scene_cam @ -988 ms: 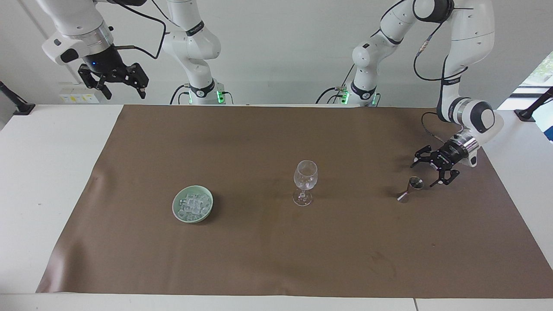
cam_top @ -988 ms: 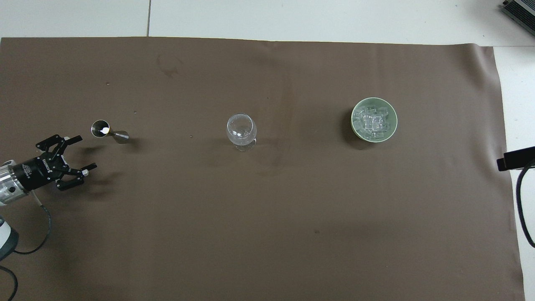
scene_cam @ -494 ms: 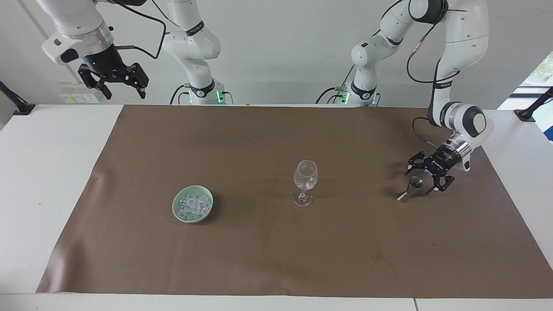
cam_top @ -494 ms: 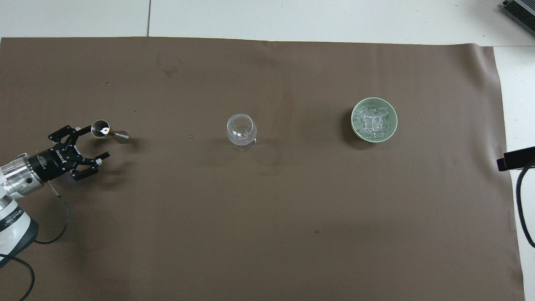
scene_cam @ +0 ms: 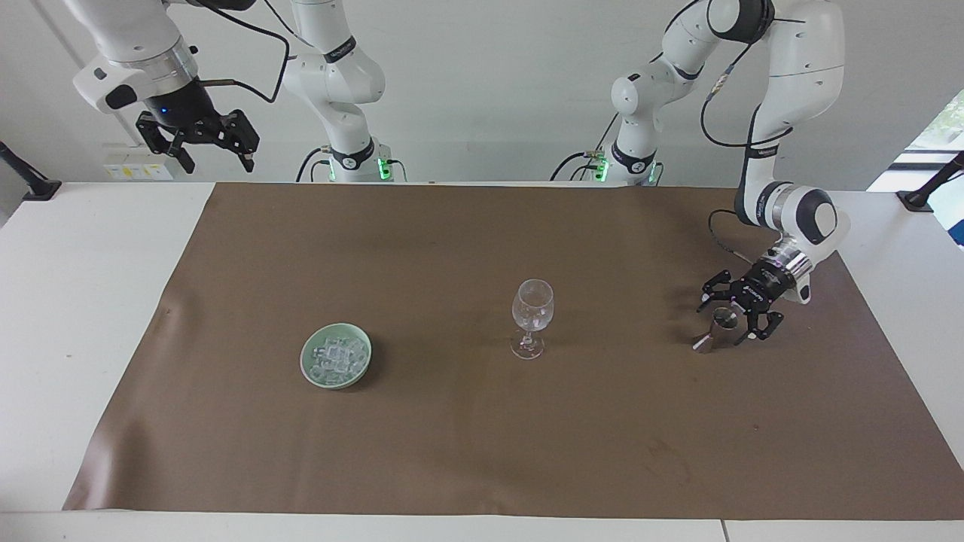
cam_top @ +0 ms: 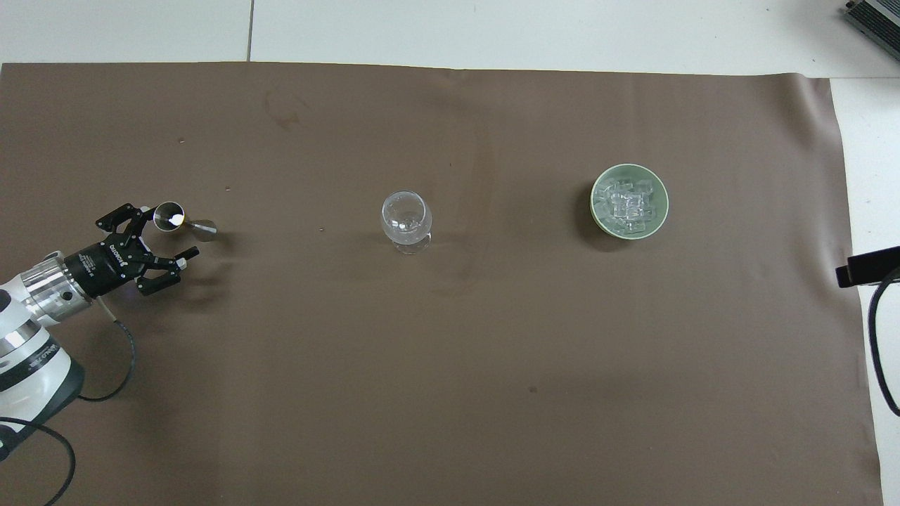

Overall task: Pour wine and add ice with both arms
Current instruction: 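Move the left gripper toward the small silver jigger, then close the left gripper around the silver jigger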

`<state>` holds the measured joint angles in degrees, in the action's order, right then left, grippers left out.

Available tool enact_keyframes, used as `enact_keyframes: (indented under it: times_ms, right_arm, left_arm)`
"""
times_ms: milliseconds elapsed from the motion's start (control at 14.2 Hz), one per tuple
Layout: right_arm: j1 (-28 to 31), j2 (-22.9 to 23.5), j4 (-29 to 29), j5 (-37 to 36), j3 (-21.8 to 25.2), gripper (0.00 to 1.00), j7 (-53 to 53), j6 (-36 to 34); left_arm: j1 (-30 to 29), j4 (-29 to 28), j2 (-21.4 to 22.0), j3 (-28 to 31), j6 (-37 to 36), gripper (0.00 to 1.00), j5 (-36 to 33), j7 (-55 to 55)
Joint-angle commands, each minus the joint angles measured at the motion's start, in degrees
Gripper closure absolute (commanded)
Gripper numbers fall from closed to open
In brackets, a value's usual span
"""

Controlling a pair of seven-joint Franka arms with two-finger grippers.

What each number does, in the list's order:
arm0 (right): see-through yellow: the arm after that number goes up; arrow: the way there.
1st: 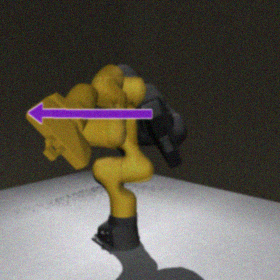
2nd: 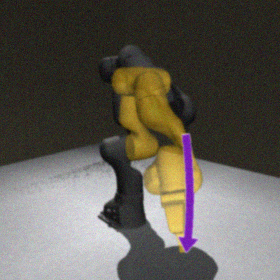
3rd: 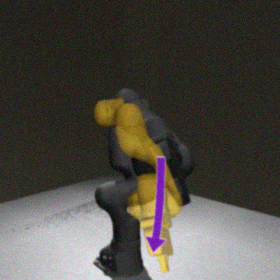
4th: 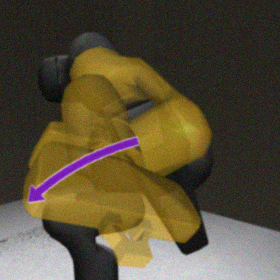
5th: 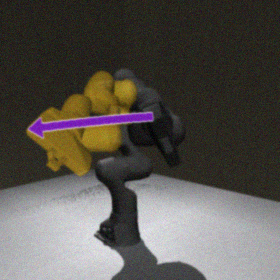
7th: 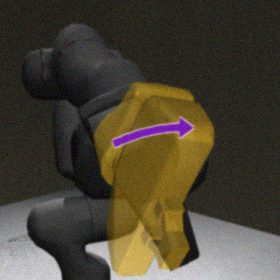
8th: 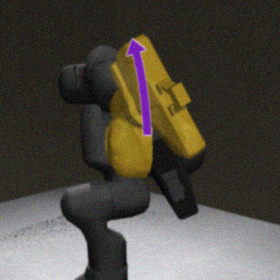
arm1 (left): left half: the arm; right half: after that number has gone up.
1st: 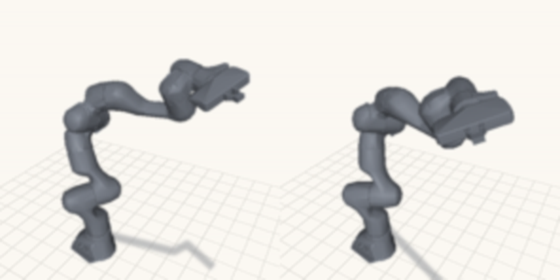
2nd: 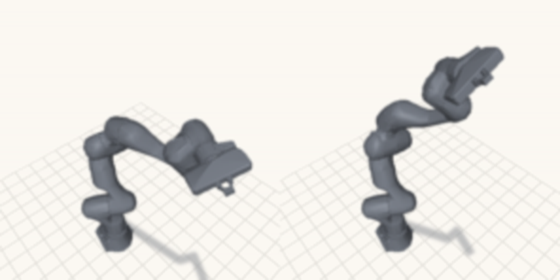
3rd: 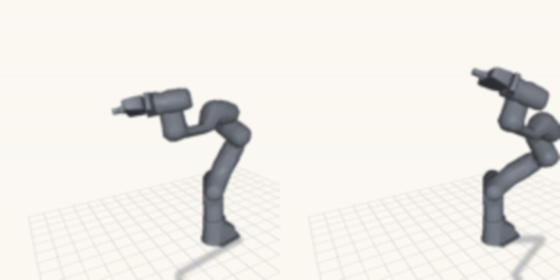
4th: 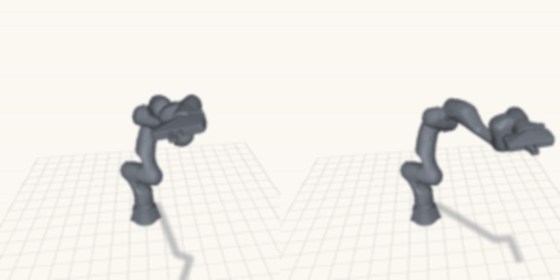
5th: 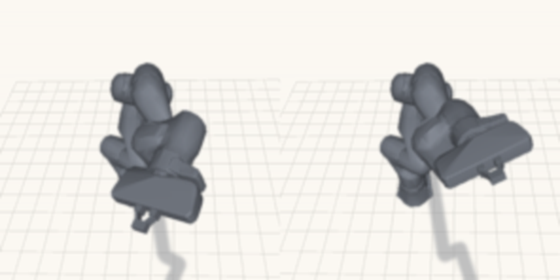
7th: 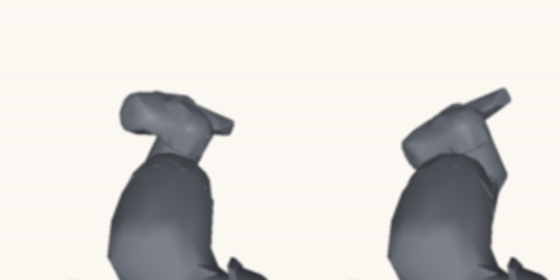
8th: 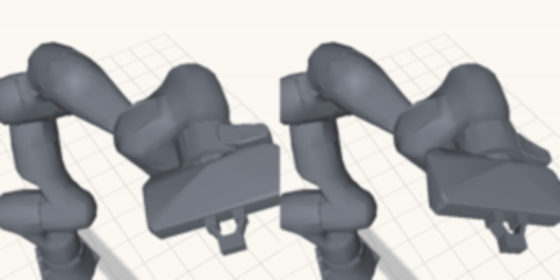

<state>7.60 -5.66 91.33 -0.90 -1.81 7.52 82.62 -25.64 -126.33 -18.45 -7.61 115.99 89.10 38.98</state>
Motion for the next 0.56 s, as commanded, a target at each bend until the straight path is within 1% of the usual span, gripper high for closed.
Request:
enact_keyframes:
  times_ms: [0,494]
  right_arm:
    - [0.13,-0.58,0.16,0.73,-0.04,0.00,0.56,-0.35]
    - [0.13,-0.58,0.16,0.73,-0.04,0.00,0.56,-0.35]
  left_arm:
    - [2.34,-0.32,-0.53,0.40,3.18,0.00,3.26,-1.37]
    - [2.79,-0.41,-0.53,0.49,3.46,0.00,3.98,-1.80]
